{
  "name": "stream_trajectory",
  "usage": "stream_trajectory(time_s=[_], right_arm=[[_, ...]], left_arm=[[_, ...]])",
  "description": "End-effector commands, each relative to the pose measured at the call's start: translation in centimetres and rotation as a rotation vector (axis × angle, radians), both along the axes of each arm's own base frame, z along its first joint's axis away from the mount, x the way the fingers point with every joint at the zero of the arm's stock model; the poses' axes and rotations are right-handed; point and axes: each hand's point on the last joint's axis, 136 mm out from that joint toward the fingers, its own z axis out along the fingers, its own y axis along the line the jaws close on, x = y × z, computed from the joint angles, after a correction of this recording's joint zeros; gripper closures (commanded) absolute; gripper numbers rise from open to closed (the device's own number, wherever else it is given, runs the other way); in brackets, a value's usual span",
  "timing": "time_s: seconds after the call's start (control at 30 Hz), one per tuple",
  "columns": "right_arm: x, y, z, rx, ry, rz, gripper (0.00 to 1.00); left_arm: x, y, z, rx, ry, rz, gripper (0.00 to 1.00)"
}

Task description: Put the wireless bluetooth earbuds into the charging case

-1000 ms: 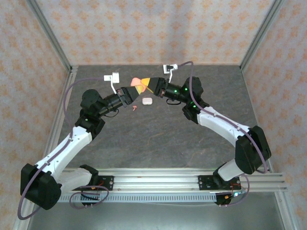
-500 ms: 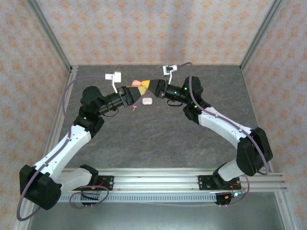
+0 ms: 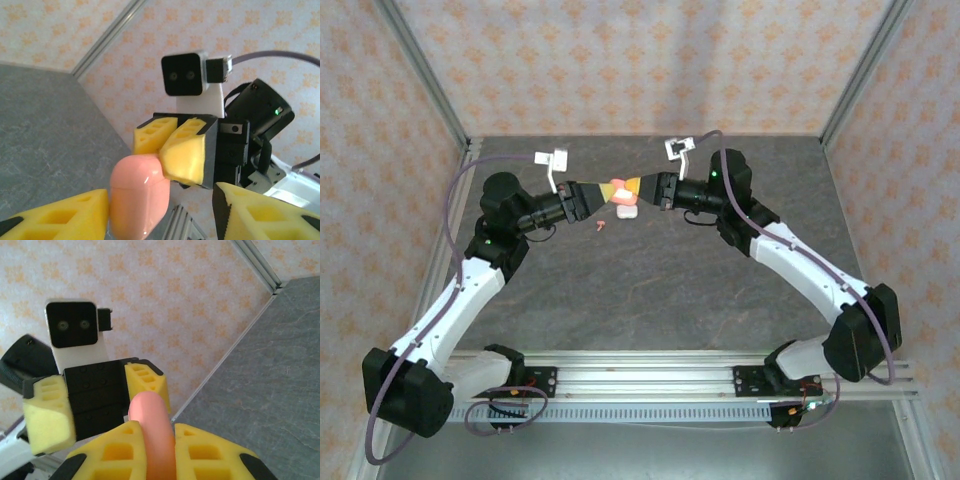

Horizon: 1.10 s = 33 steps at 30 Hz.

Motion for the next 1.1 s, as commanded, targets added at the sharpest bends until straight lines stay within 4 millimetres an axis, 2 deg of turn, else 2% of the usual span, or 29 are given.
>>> stream_trajectory(time_s=[0.0,0.37,0.63,0.87,1.07], right_arm=[[-1.5,-0.2,1.4,-0.02,-0.091,0.055,0.9],[-1.9,-0.3,1.8,-0.018,-0.103,0.07,0.9],[-2.0,-0.4,2.0,-0.018,-0.104,0.067,0.9],[-1.9,-0.3,2.0,-0.018,-0.102,0.067,0.91],[-2.0,-0.3,2.1,-0.015,-0.101,0.072,0.91]], left_arm=[[-1.5,-0.7,1.2,0.028,-0.067,-0.093,0.46],[-1.4,-1.0,-0.4,0.048,-0.028,-0.11,0.45],[-0.9,-1.1,-2.4,0.102,0.013,-0.098,0.43],[-1.5,-1.8,-1.9,0.098,0.002,-0.146,0.49],[-1.7,-2.4,-2.0,0.111,0.0,-0.168,0.6]])
